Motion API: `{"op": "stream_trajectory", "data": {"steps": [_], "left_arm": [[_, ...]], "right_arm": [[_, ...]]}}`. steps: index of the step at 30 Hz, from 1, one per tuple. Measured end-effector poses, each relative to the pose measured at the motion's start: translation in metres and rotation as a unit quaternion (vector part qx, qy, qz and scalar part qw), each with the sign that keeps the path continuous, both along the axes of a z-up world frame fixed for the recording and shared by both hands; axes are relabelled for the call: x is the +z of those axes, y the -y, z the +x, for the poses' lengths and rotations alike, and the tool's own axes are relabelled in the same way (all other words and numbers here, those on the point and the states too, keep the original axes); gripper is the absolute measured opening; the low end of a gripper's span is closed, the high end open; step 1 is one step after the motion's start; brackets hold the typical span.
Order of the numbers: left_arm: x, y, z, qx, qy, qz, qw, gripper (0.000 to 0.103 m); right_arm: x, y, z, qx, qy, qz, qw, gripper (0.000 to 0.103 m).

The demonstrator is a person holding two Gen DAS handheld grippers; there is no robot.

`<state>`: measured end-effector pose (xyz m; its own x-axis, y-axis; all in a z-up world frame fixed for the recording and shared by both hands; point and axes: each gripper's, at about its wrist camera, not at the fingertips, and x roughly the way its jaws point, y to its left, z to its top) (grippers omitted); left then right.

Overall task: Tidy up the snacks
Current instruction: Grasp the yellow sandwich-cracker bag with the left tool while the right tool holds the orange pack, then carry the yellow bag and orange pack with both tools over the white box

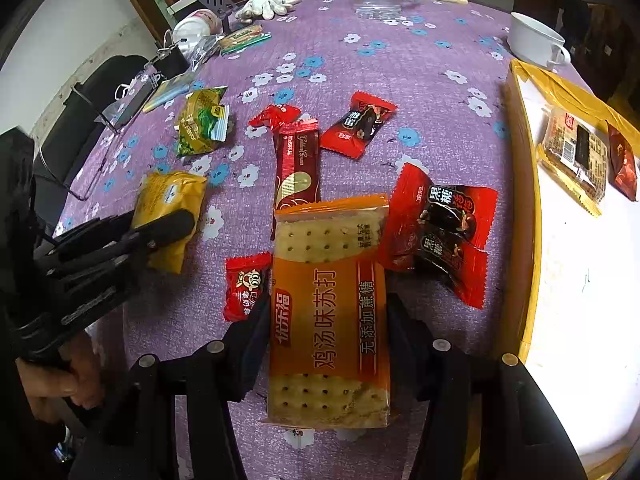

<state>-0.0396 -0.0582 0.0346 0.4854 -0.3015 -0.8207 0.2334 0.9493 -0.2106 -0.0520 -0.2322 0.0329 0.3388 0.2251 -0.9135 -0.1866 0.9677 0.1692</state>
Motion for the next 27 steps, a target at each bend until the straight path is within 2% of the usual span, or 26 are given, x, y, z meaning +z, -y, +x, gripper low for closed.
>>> {"op": "stream_trajectory", "data": {"steps": [6, 11, 16, 27], "left_arm": [[-0.011, 0.002, 0.007, 0.008, -0.029, 0.023, 0.9993, 0.039], [-0.008, 0.003, 0.001, 0.005, -0.012, 0.021, 0.9997, 0.038], [0.006, 0.004, -0.003, 0.006, 0.009, 0.017, 0.9998, 0.038], [0.033, 0.024, -0.009, -0.01, 0.045, 0.042, 0.9981, 0.038]], "right_arm": [[0.001, -0.002, -0.001, 0.006, 0.001, 0.006, 1.0, 0.057], [0.008, -0.007, -0.004, 0.017, 0.013, 0.013, 1.0, 0.057], [0.019, -0.004, -0.006, 0.015, 0.028, 0.038, 0.999, 0.057], [0.046, 0.003, -0.012, 0.013, 0.055, 0.071, 0.996, 0.057]]}}
